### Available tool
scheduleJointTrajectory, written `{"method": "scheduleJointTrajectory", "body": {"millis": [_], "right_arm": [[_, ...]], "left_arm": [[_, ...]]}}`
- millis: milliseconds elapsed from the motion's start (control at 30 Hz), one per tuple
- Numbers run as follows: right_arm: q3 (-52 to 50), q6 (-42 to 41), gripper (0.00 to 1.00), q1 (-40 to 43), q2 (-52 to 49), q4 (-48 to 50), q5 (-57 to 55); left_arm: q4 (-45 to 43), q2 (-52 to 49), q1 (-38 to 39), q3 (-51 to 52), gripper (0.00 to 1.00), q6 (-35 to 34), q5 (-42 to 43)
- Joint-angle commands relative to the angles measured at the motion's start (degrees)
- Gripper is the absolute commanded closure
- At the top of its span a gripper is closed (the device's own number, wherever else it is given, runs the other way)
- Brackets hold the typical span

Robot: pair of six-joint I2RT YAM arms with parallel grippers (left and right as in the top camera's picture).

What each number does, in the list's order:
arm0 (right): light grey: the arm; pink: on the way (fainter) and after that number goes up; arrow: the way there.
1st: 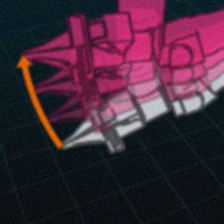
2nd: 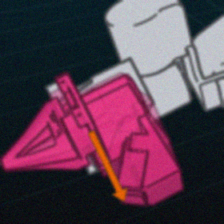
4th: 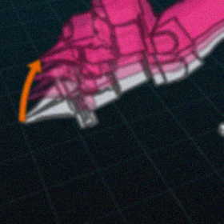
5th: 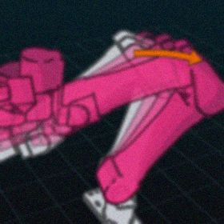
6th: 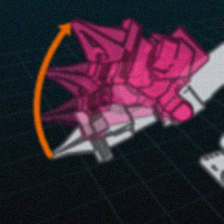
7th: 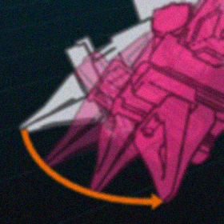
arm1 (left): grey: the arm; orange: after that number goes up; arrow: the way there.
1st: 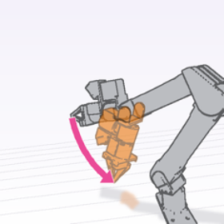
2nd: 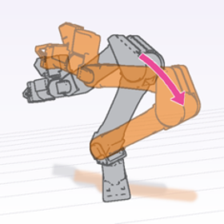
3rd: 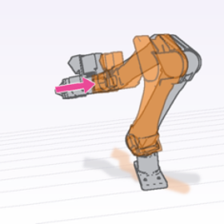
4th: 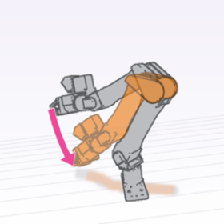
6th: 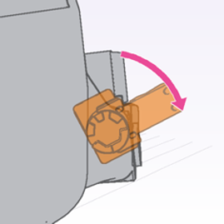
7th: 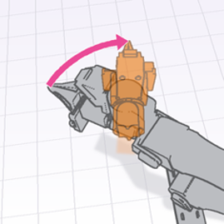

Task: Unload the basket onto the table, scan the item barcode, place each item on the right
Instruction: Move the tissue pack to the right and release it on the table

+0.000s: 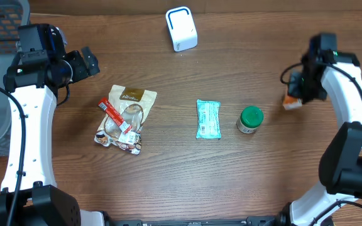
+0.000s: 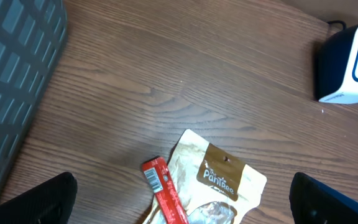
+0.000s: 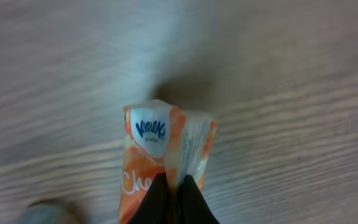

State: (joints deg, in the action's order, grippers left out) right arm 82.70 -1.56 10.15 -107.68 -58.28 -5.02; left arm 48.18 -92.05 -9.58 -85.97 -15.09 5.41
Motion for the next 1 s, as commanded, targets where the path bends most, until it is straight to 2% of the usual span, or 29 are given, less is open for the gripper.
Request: {"method": "scheduleJointTrajectory", "body": {"millis": [0, 33, 67, 100, 133, 167, 233, 300, 433, 567, 733, 767, 967], "right_arm": [[-4.26, -0.63, 0.96, 2.62, 0.28, 3.34, 0.70], [-4.85, -0.63, 0.91, 3.13, 0.28, 4.02, 0.68], [-5.14, -0.63, 0.74, 3.58, 0.28, 4.39, 0.68], [-5.18, -0.63, 0.50, 3.87, 0.28, 4.46, 0.68], [-5.18, -0.63, 0.36, 4.00, 0.28, 4.46, 0.68], [-5.16, -0.63, 0.30, 4.09, 0.28, 4.48, 0.68], [-4.72, -0.72, 0.27, 4.07, 0.31, 4.17, 0.66], [-2.43, -4.33, 0.27, 4.07, 0.48, 2.16, 0.66], [6.25, -7.65, 0.15, 3.48, 2.40, -6.45, 1.42], [15.98, -7.65, 0.10, 1.68, 4.57, -15.32, 9.94], [18.91, -7.65, 0.08, -0.83, 6.62, -14.75, 23.30], [18.91, -7.65, 0.01, -1.22, 6.64, -14.47, 24.98], [18.91, -7.63, 0.00, -2.38, 6.62, -16.17, 26.12]], "left_arm": [[-0.04, 0.57, -0.13, -1.44, 0.00, -0.76, 0.42], [-0.04, 0.57, -0.13, -1.44, 0.00, -0.76, 0.42], [-0.04, 0.57, -0.13, -1.44, 0.00, -0.76, 0.42], [-0.04, 0.57, -0.13, -1.44, 0.00, -0.76, 0.42], [-0.02, 0.57, -0.13, -1.44, 0.01, -0.76, 0.42], [-0.04, 0.57, -0.13, -1.44, 0.00, -0.76, 0.42], [-0.04, 0.57, -0.13, -1.44, 0.00, -0.76, 0.42], [-0.04, 0.57, -0.13, -1.44, 0.00, -0.76, 0.42], [-0.02, 0.57, -0.13, -1.44, 0.00, -0.76, 0.42], [-0.04, 0.57, -0.13, -1.44, 0.00, -0.76, 0.42], [-0.04, 0.57, -0.13, -1.44, 0.00, -0.76, 0.42], [-0.02, 0.57, -0.13, -1.44, 0.00, -0.76, 0.42], [-0.04, 0.57, -0.13, -1.44, 0.00, -0.76, 0.42]]}}
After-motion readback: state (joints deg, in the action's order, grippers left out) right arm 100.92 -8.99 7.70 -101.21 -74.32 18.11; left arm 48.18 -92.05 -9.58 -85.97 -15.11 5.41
